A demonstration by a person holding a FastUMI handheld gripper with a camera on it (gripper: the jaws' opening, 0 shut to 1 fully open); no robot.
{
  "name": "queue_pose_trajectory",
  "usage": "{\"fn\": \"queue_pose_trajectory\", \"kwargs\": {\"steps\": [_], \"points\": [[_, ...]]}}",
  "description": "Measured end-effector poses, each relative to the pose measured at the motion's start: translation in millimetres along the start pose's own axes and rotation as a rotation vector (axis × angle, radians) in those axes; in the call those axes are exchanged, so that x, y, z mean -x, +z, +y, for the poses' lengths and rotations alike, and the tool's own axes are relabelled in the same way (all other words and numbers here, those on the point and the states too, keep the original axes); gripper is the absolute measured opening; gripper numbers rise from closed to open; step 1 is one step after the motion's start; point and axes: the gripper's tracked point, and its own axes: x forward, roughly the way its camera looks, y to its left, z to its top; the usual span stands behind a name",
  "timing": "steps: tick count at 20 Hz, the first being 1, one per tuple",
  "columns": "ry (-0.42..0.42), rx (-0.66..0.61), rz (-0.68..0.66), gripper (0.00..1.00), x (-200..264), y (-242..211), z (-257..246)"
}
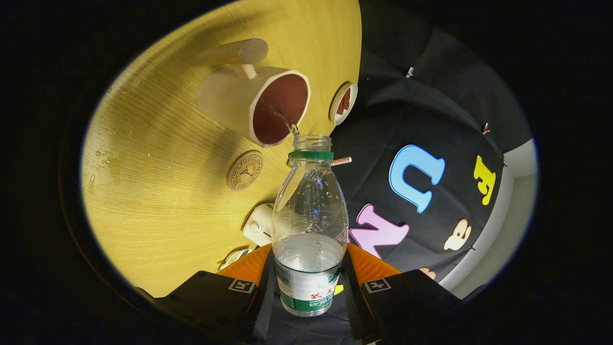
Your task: Take the bottle from table, then pour the juice into the cup, finally place the bottle on the coaster
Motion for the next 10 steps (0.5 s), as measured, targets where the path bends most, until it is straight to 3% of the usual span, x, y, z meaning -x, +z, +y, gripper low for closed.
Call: {"fn": "queue_pose_trajectory", "kwargs": {"steps": [10], "points": [[0.012, 0.112, 0.001, 0.67, 0.3, 1.3, -8.4]]}}
